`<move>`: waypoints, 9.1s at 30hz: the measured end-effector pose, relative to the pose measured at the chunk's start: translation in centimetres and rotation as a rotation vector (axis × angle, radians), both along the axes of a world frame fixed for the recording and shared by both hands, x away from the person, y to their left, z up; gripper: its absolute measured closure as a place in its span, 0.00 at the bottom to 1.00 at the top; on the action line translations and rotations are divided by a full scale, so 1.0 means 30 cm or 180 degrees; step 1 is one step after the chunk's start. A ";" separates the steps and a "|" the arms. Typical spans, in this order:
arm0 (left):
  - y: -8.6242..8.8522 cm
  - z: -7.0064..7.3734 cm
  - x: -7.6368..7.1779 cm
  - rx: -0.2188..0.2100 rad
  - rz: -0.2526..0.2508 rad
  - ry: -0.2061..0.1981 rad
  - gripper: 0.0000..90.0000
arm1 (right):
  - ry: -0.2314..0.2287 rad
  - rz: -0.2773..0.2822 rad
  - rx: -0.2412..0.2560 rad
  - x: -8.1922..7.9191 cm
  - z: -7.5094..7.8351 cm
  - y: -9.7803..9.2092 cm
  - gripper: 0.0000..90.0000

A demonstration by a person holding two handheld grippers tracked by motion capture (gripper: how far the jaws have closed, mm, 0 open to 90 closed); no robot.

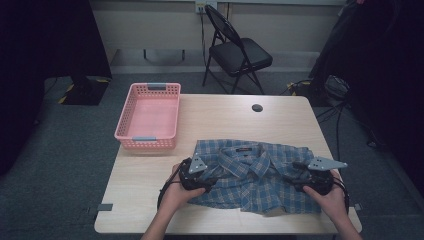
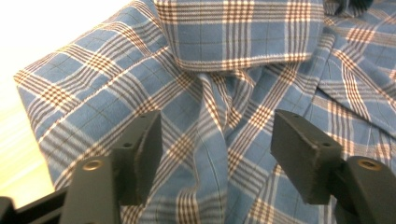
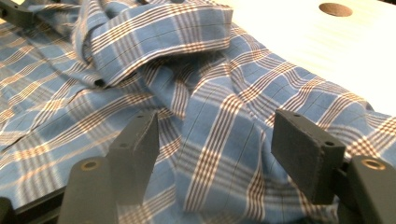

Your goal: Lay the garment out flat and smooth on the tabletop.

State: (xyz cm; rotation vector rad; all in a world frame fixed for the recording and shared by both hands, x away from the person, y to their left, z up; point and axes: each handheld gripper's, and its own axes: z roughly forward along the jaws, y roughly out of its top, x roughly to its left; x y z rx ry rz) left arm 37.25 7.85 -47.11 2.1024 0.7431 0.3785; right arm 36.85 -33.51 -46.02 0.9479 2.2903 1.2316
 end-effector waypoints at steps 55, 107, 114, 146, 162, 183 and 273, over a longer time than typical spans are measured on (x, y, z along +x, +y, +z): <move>-0.046 0.175 0.096 -0.0140 -0.0048 -0.0171 0.96 | 0.0289 -0.0042 0.0667 0.130 0.091 -0.029 0.95; -0.076 0.318 0.253 -0.0307 0.0128 -0.0306 0.97 | 0.0215 -0.0205 0.0888 0.257 0.187 -0.040 0.95; -0.071 0.326 0.270 -0.0349 0.0161 -0.0339 0.97 | 0.0192 -0.0229 0.0899 0.273 0.198 -0.043 0.95; -0.085 0.404 0.390 -0.0412 0.0248 -0.0322 0.97 | 0.0131 -0.0310 0.0930 0.380 0.265 -0.041 0.95; -0.077 0.404 0.433 -0.0393 0.0279 -0.0304 0.97 | 0.0159 -0.0310 0.0888 0.429 0.267 -0.027 0.95; -0.062 0.372 0.661 -0.0478 0.1265 -0.0559 0.58 | -0.0139 -0.0901 0.0708 0.702 0.358 0.015 0.61; -0.117 -0.088 0.061 0.0270 -0.0248 0.0237 0.19 | 0.0114 -0.0857 -0.0198 0.294 0.120 -0.036 0.53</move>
